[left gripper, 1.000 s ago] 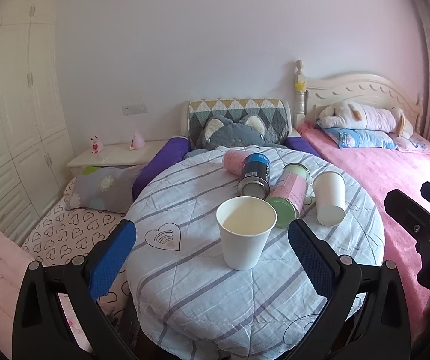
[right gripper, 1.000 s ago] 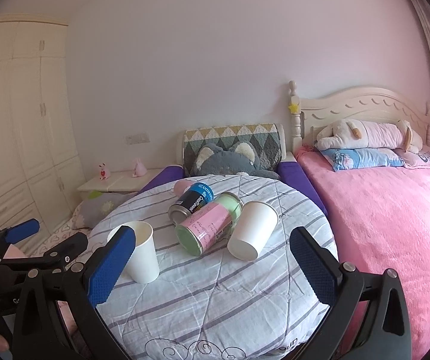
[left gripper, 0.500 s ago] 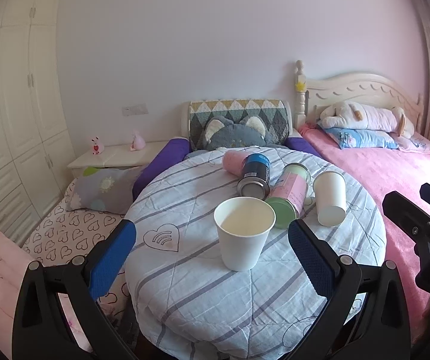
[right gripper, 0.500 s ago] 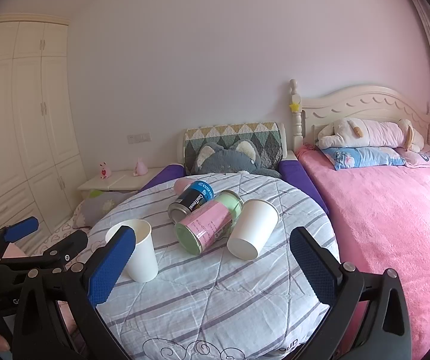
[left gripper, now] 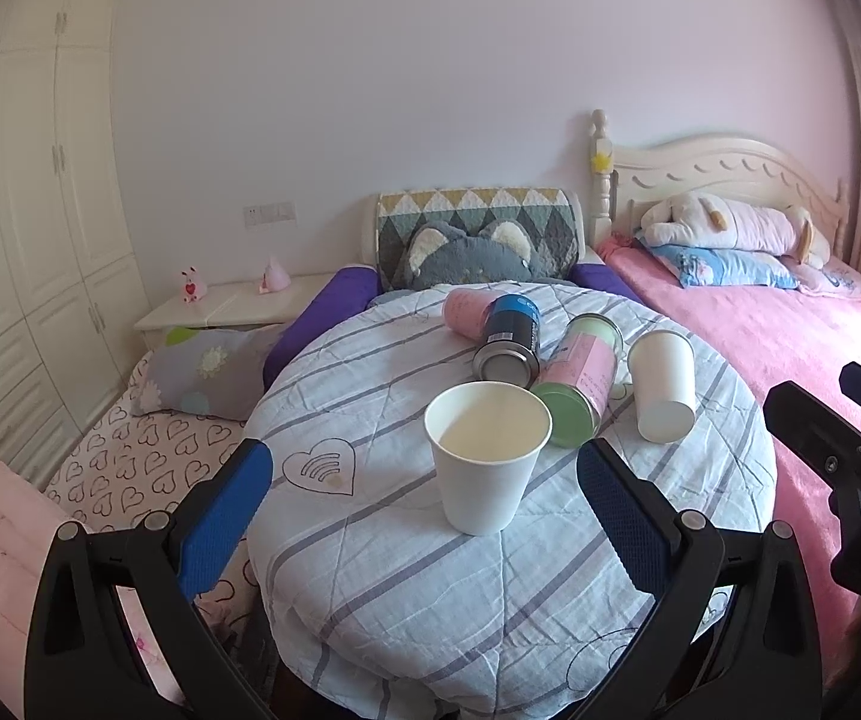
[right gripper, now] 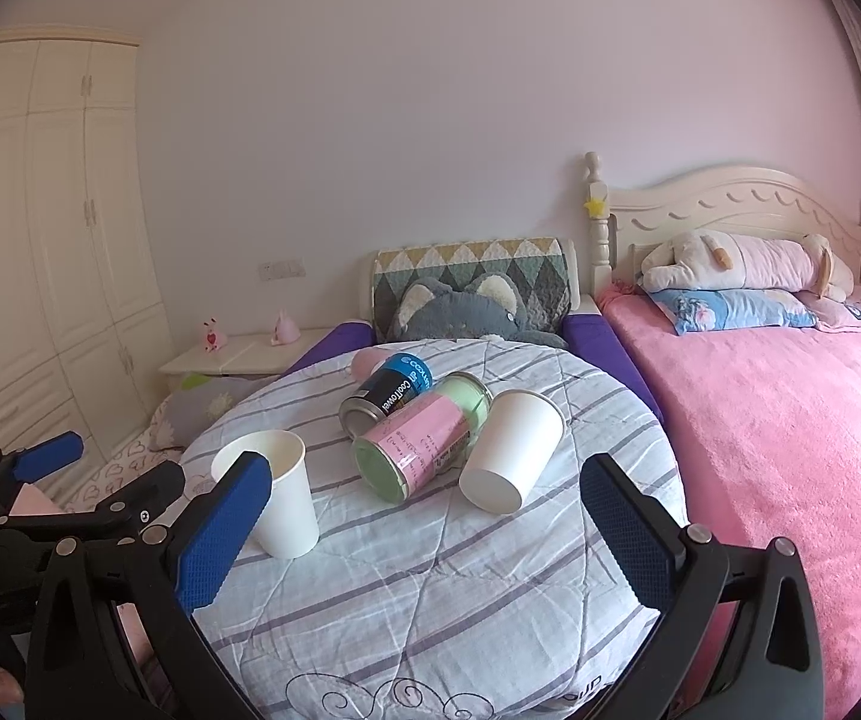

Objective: Flip cup upright

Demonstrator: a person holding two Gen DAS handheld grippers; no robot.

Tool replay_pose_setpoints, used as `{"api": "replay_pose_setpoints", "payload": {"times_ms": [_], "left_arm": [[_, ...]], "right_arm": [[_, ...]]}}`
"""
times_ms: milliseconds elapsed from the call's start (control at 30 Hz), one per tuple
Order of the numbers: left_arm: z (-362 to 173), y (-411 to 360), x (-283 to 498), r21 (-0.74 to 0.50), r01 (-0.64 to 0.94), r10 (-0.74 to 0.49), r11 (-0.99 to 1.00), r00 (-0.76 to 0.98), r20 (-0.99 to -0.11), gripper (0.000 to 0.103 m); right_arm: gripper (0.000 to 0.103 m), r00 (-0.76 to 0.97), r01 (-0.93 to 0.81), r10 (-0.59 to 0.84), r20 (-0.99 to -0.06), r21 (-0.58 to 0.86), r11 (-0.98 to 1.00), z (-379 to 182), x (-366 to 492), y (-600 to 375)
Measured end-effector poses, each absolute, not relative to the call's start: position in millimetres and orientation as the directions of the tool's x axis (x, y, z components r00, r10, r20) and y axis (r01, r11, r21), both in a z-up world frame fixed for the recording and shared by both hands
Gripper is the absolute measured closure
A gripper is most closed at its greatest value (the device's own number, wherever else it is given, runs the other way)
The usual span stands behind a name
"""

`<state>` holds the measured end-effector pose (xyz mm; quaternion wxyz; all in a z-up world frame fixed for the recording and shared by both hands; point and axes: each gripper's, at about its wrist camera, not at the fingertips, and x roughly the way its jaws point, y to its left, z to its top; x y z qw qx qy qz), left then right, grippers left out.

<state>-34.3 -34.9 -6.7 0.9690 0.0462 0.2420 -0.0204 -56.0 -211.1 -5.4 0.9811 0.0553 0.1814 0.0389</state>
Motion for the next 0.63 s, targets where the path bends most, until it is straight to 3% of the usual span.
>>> {"api": "replay_pose_setpoints", "payload": {"times_ms": [633], "left_arm": [[-15.7, -30.3, -25.0, 0.067, 0.088, -0.042, 0.994, 0.860, -0.509, 0.000]], "right_arm": [[0.000, 0.922, -0.060, 0.101, -0.373, 0.120, 0.991, -10.9, -50.0, -211.1]]}}
